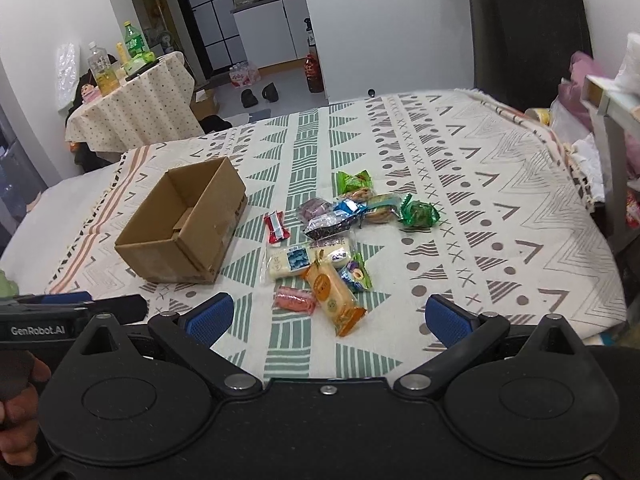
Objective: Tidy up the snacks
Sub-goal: 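Lower left tool onto pink sausage pack and close it while right tool approaches orange pack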
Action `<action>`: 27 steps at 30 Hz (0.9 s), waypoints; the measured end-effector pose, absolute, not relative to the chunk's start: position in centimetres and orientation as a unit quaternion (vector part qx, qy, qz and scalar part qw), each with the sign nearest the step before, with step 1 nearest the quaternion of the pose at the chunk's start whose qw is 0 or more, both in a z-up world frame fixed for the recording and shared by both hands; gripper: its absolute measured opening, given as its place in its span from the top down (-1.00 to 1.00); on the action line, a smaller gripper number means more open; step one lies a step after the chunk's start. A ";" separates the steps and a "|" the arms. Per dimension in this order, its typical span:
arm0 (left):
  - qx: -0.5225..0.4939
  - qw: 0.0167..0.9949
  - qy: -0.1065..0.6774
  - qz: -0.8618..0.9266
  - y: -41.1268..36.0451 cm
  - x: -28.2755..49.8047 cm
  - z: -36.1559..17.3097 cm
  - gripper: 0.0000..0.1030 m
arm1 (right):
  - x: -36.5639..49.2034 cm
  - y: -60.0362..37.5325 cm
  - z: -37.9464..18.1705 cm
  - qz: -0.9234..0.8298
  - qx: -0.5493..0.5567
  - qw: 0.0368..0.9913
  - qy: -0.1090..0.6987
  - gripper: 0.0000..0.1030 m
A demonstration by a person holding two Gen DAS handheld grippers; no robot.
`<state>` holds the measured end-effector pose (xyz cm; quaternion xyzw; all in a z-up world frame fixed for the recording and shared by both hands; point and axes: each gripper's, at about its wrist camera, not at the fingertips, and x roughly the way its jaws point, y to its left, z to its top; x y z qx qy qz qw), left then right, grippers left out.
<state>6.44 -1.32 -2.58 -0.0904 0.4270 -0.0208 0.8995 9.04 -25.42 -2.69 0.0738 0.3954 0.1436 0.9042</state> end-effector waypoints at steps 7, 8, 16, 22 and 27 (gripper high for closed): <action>-0.110 0.894 0.434 -0.017 -2.0 9.3 -4.3 -0.89 | 12.2 -26.1 -4.4 0.163 0.106 0.887 0.419 -0.99; -0.109 0.893 0.436 -0.018 -2.2 9.7 -4.6 -0.88 | 12.6 -26.2 -4.7 0.165 0.112 0.884 0.423 -0.95; -0.112 0.881 0.459 -0.023 -3.5 12.7 -7.1 -0.72 | 15.8 -26.8 -7.8 0.169 0.143 0.865 0.451 -0.79; -0.103 0.870 0.481 -0.026 -4.7 14.9 -9.0 -0.58 | 17.7 -26.8 -10.2 0.173 0.163 0.848 0.474 -0.57; -0.099 0.858 0.503 -0.028 -5.4 16.5 -11.1 -0.39 | 18.9 -26.9 -12.2 0.169 0.183 0.831 0.498 -0.37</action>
